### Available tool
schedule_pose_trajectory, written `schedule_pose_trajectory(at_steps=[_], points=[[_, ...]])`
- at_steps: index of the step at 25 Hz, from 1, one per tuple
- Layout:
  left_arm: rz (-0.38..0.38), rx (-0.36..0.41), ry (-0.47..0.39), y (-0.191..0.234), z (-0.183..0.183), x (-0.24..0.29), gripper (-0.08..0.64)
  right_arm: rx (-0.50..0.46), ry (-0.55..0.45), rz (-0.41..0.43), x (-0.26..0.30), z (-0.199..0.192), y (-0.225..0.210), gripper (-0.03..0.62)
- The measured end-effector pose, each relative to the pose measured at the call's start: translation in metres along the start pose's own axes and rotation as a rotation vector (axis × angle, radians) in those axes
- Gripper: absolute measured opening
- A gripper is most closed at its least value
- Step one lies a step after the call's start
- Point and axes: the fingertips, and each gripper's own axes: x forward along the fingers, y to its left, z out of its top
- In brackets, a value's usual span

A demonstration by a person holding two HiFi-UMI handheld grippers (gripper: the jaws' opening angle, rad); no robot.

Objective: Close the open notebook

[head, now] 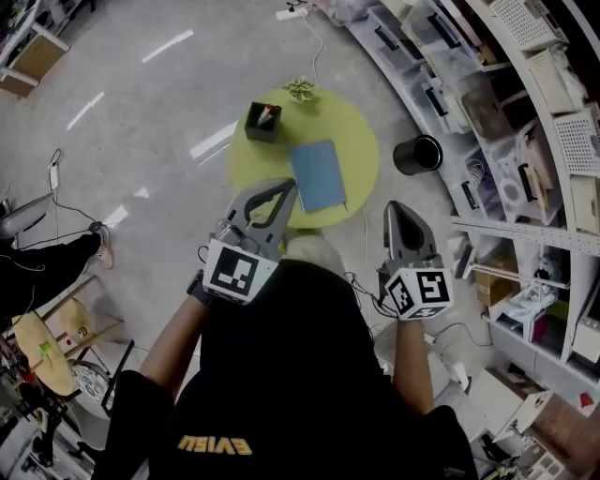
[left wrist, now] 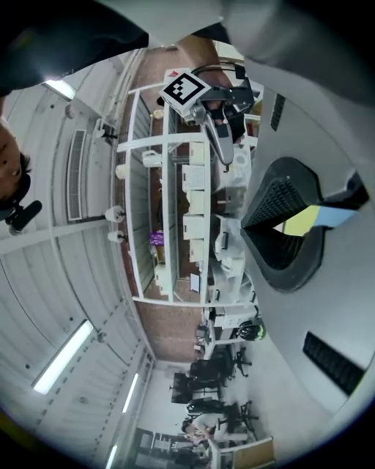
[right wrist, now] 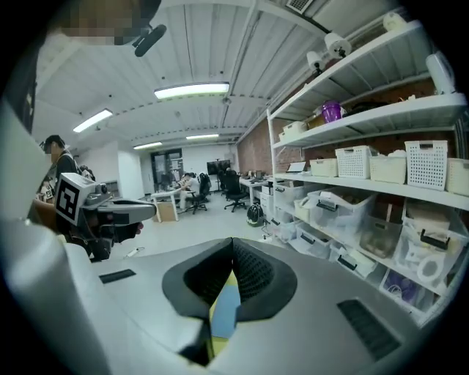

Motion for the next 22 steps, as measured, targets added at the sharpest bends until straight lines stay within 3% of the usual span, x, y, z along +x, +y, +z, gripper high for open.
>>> schedule_pose_trajectory(at_steps=[4, 8, 13, 22], points=[[-0.011, 0.071, -0.042, -0.007, 0.01, -0.012, 0.017, -0.071, -0.043, -0.007, -0.004, 0.017, 0.005, 0.002], [0.091, -0.102, -0.061, 0.005, 0.011, -0.021, 0.017, -0.12, -0.099, 0.027, -0.001, 0.043, 0.01, 0.002], [0.085, -0.079, -0.046, 0.001, 0.012, -0.019, 0.017, -0.194, -0.109, 0.046, -0.006, 0.056, 0.014, 0.002], [0.066, -0.048, -0.074, -0.02, 0.022, -0.02, 0.017, -0.22, -0.115, 0.063, -0.012, 0.059, 0.016, 0.002]])
